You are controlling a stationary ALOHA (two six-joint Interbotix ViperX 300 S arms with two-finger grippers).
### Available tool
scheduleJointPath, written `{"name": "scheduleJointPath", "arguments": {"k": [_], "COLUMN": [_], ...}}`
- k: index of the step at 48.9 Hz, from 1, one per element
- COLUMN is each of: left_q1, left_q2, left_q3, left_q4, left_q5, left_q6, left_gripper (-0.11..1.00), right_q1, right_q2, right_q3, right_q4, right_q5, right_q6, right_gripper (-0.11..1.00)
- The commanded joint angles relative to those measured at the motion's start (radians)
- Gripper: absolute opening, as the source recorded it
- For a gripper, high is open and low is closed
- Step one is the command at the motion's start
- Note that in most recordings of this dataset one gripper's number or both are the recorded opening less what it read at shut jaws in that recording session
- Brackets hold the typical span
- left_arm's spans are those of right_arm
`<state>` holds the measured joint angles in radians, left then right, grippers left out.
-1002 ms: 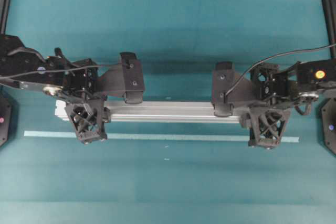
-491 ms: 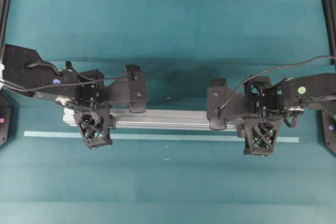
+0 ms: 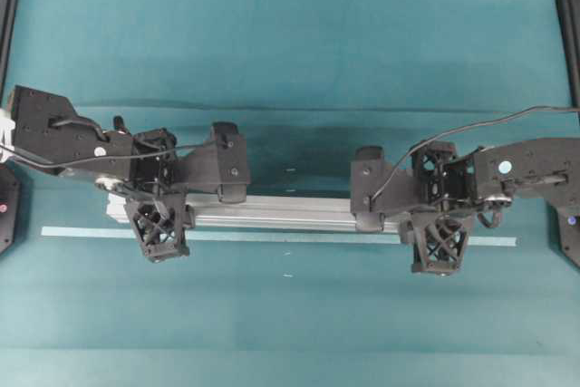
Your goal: Lift the metal rail with both hands.
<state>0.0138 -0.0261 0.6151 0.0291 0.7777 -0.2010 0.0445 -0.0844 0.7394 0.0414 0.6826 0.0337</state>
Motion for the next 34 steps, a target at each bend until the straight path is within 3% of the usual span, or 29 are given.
{"name": "scheduleJointPath", "arguments": {"k": [1, 34], "left_q1": [0.006, -0.002], "left_q2": [-0.006, -0.006], "left_q3": [0.000, 0.052], "left_q4": [0.002, 0.002], "left_q5": [-0.003, -0.112], "left_q6": [-0.029, -0.130], "left_gripper": [0.33, 0.33], "right_q1": [0.023, 0.017], "right_q2": [0.017, 0.031], "right_q3": [0.006, 0.031], "right_q4": [0.009, -0.009], "right_q5": [-0.011, -0.054], "right_q6": [-0.003, -0.005], "right_gripper": [0.39, 0.39]}}
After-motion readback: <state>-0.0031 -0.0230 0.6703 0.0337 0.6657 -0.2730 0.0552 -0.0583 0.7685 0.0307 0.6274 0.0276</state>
